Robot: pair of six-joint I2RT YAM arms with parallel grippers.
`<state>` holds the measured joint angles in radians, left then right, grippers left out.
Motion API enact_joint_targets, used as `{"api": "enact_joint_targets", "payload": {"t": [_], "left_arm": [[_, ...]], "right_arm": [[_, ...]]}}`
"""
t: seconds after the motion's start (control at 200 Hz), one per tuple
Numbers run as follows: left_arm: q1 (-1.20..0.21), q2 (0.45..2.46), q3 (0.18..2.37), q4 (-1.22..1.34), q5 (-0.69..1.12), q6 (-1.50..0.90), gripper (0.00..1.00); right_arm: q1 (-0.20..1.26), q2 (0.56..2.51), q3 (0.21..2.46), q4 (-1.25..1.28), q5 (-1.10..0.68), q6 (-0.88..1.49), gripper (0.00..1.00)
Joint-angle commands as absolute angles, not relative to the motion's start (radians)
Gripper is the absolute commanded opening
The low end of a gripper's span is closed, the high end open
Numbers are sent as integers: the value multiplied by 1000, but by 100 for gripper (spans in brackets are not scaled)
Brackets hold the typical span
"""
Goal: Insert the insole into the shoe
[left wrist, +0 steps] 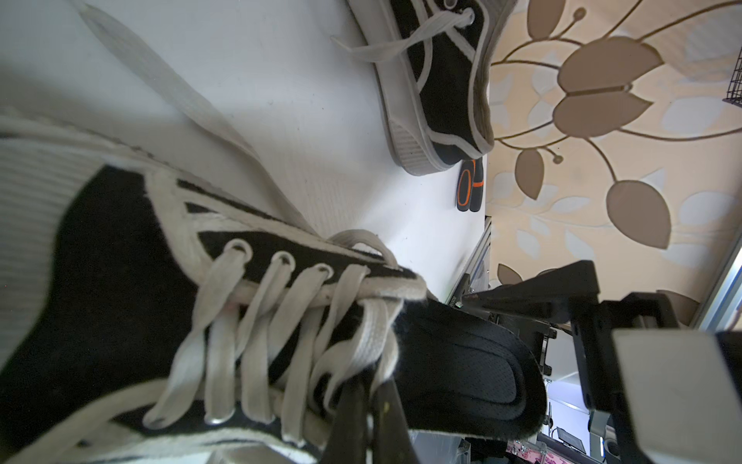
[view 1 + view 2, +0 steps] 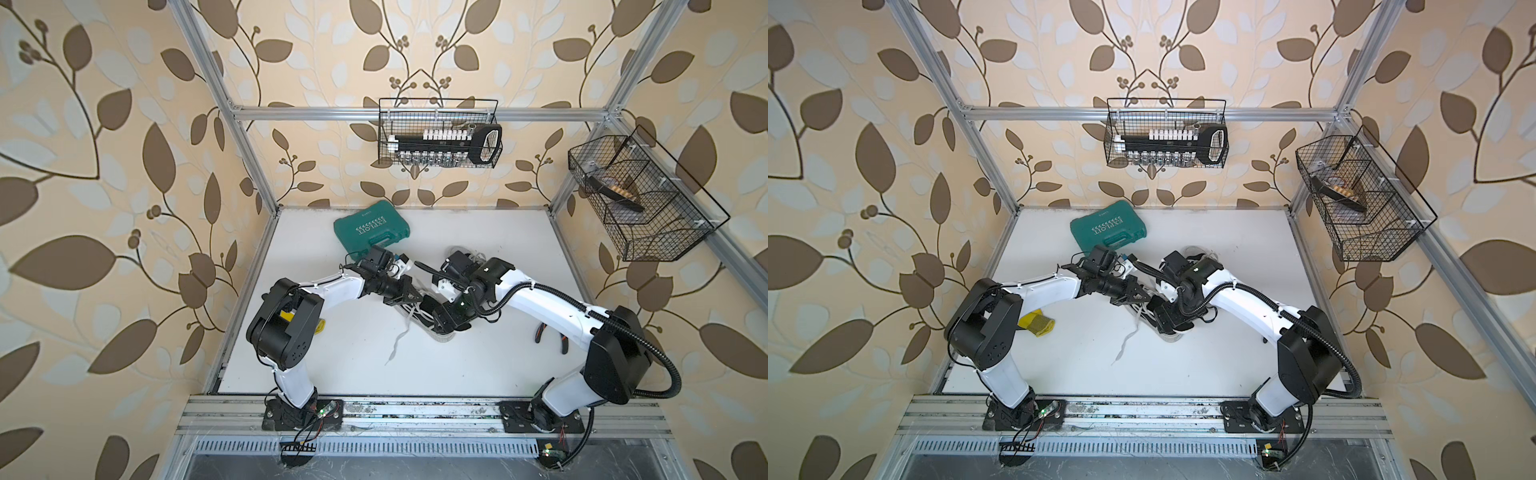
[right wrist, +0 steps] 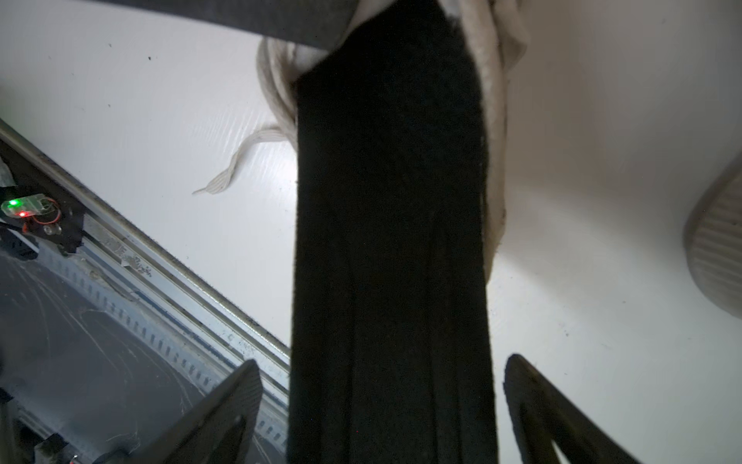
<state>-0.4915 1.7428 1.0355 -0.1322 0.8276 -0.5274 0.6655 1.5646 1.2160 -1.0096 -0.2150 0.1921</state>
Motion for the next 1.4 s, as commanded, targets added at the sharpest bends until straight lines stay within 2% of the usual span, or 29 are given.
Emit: {"api": "enact_joint_targets", "payload": {"t": [0.0,0.205,0.415,0.74,0.93,1.135,1.3,1.395], "left_arm": [[-502,1694,1068,-141,831,-506,0],[-507,1694,1068,-144,826,-505,0],[-509,1692,1071,-149,827,-505,0],[-508,1680,1081,-153,838,-509,0],[-509,1670,1080,-132,860,-515,0],[-508,1721,1042,30,943,-596,0],[-508,1728,1060,-12,941,-569,0],[-508,1732,1075,-76,919,-532,0]], "right_arm": [[670,1608,1223,-1063,-266,206,90],[681,1645,1266,-1051,-276,204,75],[703,1634,1309,-1057,-213,189,49],[736,1609,1299,-1021,-107,155,29],[736,1624,1308,-995,-103,95,25],[726,1632,1294,-893,-112,13,18],[716,1673,1328,-885,-83,-41,16],[710,1708,1394,-984,-51,-24,17]]}}
